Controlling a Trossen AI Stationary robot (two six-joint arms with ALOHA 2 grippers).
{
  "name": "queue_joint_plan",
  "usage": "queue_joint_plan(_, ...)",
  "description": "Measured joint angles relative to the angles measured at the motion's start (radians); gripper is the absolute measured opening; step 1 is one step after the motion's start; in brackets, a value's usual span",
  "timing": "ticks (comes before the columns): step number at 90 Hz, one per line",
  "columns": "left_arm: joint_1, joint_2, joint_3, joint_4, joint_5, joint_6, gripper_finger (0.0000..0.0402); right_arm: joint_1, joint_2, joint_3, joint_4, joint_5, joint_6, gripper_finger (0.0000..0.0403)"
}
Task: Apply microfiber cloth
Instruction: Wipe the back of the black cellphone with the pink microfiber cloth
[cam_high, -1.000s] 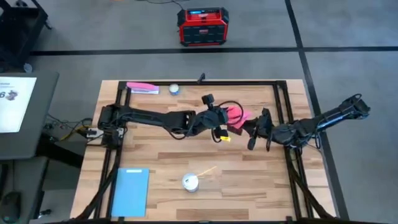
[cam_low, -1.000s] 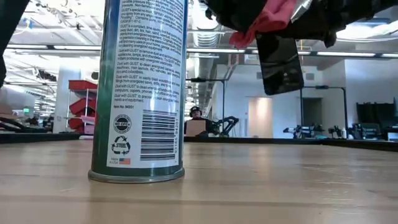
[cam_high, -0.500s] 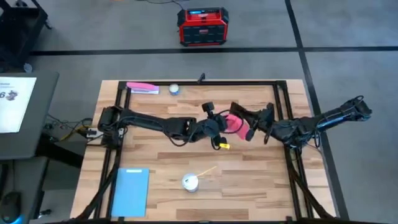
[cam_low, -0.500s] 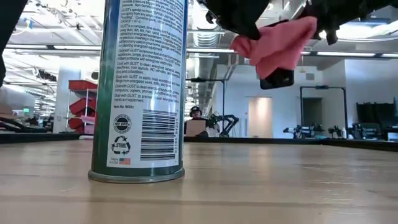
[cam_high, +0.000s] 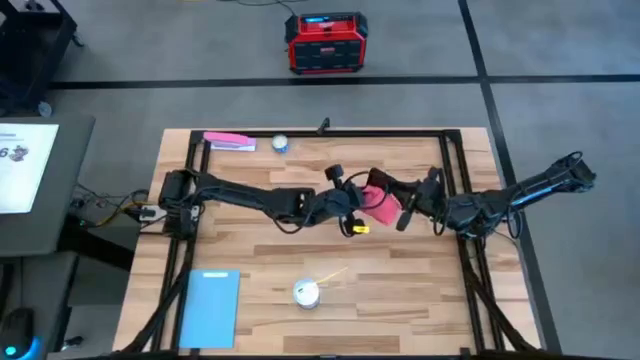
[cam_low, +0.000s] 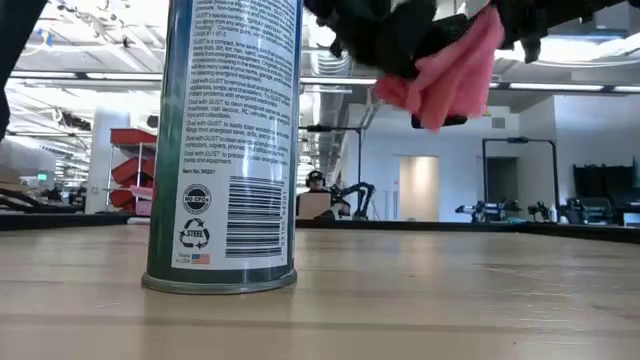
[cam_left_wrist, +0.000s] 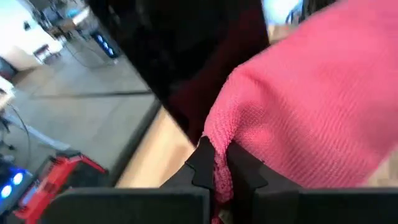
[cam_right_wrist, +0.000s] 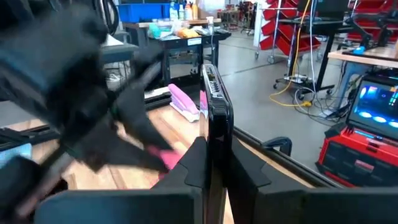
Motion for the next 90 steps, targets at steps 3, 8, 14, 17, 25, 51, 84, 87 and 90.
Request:
queue_joint_plan(3,0.001,0.0,-0.019,0.028,0.016,-0.017,0.0,0.0,0.0,0.0,0.0,0.0,0.0,0.0017)
queue_joint_plan(8,0.001,0.0,-0.049,0.068,0.017,-0.027,0.0,0.0,0.0,0.0,0.0,0.0,0.0,0.0017)
queue_joint_plan(14,0.003,0.001,-0.065,0.102,0.02,-0.011,0.0,0.002,0.0,0.0,-0.001,0.0,0.0,0.0017)
queue_joint_plan(17,0.004,0.001,-0.065,0.12,0.02,0.006,0.0,0.002,0.0,0.0,-0.001,0.0,0.0,0.0017)
queue_joint_plan(25,0.011,-0.006,-0.036,0.143,0.023,0.057,0.0,0.002,0.0,0.0,-0.002,0.0,0.0,0.0017)
queue_joint_plan(51,0.018,-0.008,0.018,0.132,0.047,0.089,0.0,0.001,0.0,0.0,-0.005,-0.001,0.0,0.0017)
queue_joint_plan(84,0.023,0.0,-0.115,0.228,0.066,-0.001,0.0,0.002,0.0,0.0,-0.006,-0.004,0.001,0.0017)
queue_joint_plan(87,0.028,-0.001,-0.102,0.23,0.067,0.016,0.0,0.002,0.0,0.0,-0.006,-0.004,0.001,0.0017)
queue_joint_plan(90,0.031,-0.003,-0.088,0.233,0.067,0.036,0.0,0.002,0.0,0.0,-0.007,-0.004,0.001,0.0017)
